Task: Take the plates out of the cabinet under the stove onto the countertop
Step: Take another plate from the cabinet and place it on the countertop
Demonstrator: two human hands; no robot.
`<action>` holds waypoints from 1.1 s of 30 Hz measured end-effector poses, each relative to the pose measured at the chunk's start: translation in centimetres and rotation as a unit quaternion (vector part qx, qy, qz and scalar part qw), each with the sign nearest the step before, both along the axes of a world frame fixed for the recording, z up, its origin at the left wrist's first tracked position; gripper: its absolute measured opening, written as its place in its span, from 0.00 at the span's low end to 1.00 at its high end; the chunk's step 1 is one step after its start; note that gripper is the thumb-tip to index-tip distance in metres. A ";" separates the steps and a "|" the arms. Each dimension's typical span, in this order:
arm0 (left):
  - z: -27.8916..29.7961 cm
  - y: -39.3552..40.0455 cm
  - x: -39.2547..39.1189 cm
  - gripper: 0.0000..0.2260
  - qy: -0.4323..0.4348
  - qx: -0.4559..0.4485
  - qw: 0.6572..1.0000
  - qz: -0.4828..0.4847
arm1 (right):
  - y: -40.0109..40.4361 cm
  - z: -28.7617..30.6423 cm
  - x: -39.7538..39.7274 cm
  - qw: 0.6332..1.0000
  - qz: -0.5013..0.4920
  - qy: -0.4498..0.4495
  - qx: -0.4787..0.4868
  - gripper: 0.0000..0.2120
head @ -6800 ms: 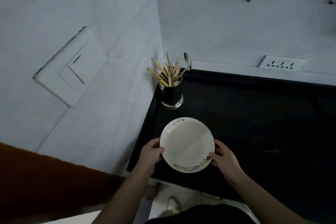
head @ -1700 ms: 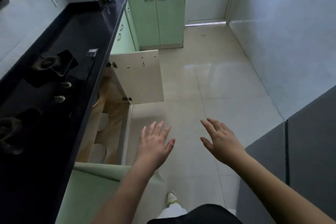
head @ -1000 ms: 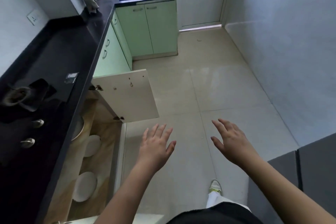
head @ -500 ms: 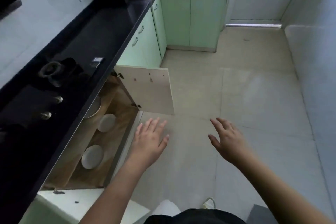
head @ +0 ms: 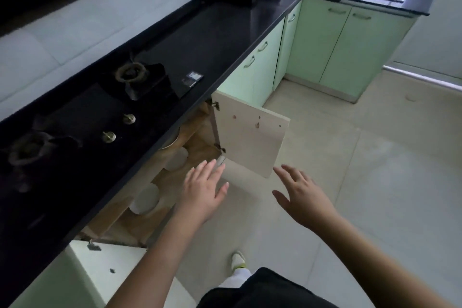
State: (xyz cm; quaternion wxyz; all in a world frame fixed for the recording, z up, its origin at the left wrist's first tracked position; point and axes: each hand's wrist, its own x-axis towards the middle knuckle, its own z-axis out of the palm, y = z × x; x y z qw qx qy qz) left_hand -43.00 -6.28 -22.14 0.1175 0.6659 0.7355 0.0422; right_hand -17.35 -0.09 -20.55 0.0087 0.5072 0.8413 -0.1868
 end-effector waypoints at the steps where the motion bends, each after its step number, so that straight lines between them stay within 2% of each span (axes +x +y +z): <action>1: 0.2 1.1 -0.9 0.25 -0.002 0.004 1.000 0.009 | 1.2 0.3 -0.8 1.000 0.012 -0.003 0.005 0.29; 7: 1.1 6.6 -5.1 0.25 0.015 0.009 1.000 0.012 | 7.0 1.5 -5.2 0.997 0.059 -0.014 0.039 0.30; 16: -0.8 9.3 -6.5 0.26 0.014 -0.028 0.997 0.074 | 13.6 0.9 -9.5 0.989 0.142 0.001 0.028 0.29; 21: -0.7 11.3 -6.5 0.26 0.036 -0.030 0.988 0.148 | 19.2 0.5 -11.6 0.978 0.206 0.016 0.031 0.29; 27: 0.0 11.4 -5.0 0.26 0.020 -0.027 0.963 0.269 | 24.3 -0.9 -13.2 0.950 0.312 0.006 0.027 0.28; 33: 0.3 8.9 -3.1 0.26 0.019 -0.023 0.934 0.357 | 25.8 -1.3 -16.1 0.918 0.395 0.024 0.013 0.29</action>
